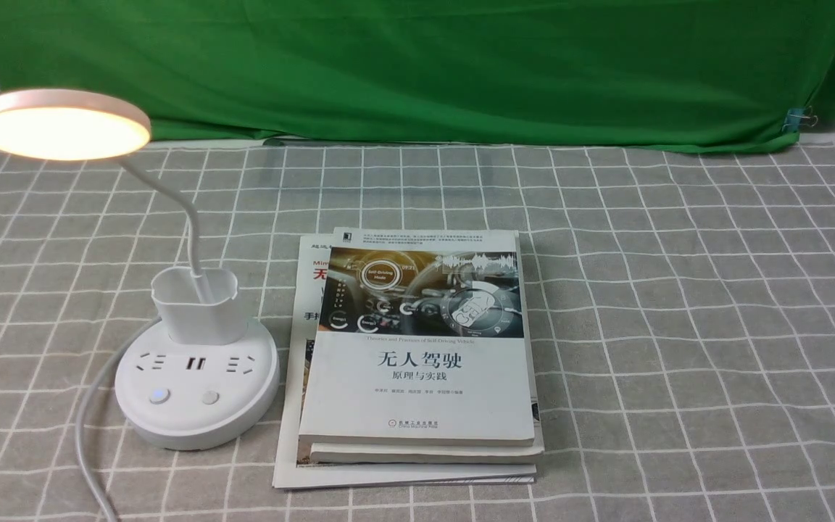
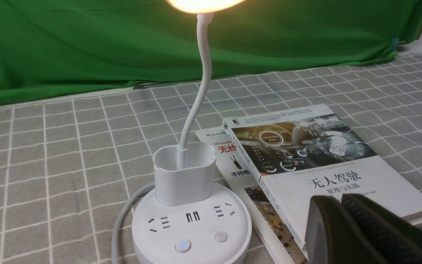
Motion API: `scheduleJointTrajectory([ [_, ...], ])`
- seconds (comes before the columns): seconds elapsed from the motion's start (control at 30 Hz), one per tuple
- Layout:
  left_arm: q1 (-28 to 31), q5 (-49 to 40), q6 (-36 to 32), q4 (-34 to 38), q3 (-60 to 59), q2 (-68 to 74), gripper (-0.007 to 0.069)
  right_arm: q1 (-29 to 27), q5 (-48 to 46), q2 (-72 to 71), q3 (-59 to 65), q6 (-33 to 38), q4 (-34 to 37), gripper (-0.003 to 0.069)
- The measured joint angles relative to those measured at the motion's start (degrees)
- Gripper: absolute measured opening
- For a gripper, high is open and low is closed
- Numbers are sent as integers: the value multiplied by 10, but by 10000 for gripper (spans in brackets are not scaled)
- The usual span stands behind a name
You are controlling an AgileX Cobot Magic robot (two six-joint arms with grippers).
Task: Turn on the desk lamp on the grey coffee tablecloth with your hand.
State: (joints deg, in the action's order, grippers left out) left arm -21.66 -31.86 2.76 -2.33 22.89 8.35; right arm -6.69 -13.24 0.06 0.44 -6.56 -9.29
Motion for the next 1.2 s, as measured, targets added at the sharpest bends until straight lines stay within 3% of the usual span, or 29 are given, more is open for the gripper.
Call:
scheduleJointTrajectory([
  [0.3, 0, 0, -1, 0, 0, 0, 19, 0, 0, 0, 0, 0, 0, 244],
  [0.53, 4, 73, -28, -49, -31, -1, 19, 0, 0, 0, 0, 0, 0, 245],
  [0.7, 51, 123, -49, -61, -62, -17, 19, 0, 0, 0, 0, 0, 0, 245],
  [0.73, 90, 145, -50, -59, -86, -28, 19, 0, 0, 0, 0, 0, 0, 245],
  [0.93, 191, 219, -54, -38, -171, -76, 19, 0, 0, 0, 0, 0, 0, 245],
  [1.2, 239, 179, -45, 28, -232, -85, 19, 0, 0, 0, 0, 1, 0, 245],
])
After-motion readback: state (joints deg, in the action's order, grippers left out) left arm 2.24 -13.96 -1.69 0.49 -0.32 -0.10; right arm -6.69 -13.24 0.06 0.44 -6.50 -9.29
